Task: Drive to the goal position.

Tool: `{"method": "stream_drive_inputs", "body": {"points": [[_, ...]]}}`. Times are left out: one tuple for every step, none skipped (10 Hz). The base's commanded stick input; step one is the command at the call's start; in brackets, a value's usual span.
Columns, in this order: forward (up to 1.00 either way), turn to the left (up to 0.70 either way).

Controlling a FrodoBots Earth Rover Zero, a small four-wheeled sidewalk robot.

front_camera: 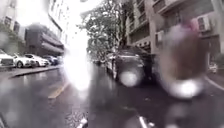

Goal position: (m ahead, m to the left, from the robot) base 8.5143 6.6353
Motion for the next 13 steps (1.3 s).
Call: {"method": "stream_drive_inputs", "body": {"points": [[0.45, 0.27], [0.45, 0.27], [0.45, 0.27], [0.45, 0.27], [0.45, 0.27], [0.4, 0.29], [0.13, 0.4], [0.0, 0.45], [0.0, 0.45], [0.0, 0.45], [0.0, 0.45], [0.0, 0.45], [0.0, 0.45]]}}
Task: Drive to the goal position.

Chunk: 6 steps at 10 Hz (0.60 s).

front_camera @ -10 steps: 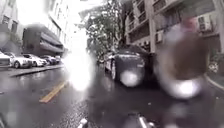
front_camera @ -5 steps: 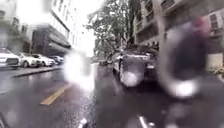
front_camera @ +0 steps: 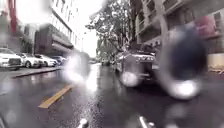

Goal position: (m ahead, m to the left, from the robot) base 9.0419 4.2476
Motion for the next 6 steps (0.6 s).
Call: {"method": "stream_drive_inputs", "body": {"points": [[0.0, 0.45], [0.0, 0.45], [0.0, 0.37], [0.0, 0.1], [0.0, -0.45], [0.0, -0.45]]}}
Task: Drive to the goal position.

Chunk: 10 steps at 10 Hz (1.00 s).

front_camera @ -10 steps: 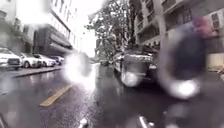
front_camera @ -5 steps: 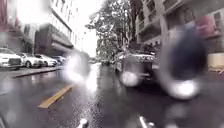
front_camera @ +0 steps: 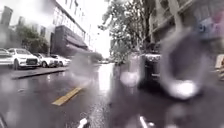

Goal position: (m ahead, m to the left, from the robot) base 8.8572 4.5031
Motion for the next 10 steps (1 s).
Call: {"method": "stream_drive_inputs", "body": {"points": [[0.0, -0.45], [0.0, -0.45], [0.0, -0.45], [0.0, -0.45], [0.0, -0.45], [0.0, -0.45], [0.0, -0.45], [0.0, -0.45], [0.0, -0.45], [0.0, -0.45]]}}
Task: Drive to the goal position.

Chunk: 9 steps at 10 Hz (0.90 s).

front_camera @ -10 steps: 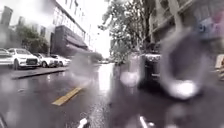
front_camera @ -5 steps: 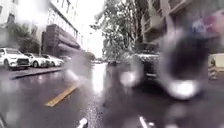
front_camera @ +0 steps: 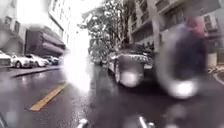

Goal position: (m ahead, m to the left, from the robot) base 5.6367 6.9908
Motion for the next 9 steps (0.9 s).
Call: {"method": "stream_drive_inputs", "body": {"points": [[0.0, -0.45], [0.0, -0.45], [0.0, -0.45], [0.0, -0.45], [0.0, -0.45], [0.0, -0.45], [0.0, -0.45], [0.0, -0.45], [0.0, -0.45]]}}
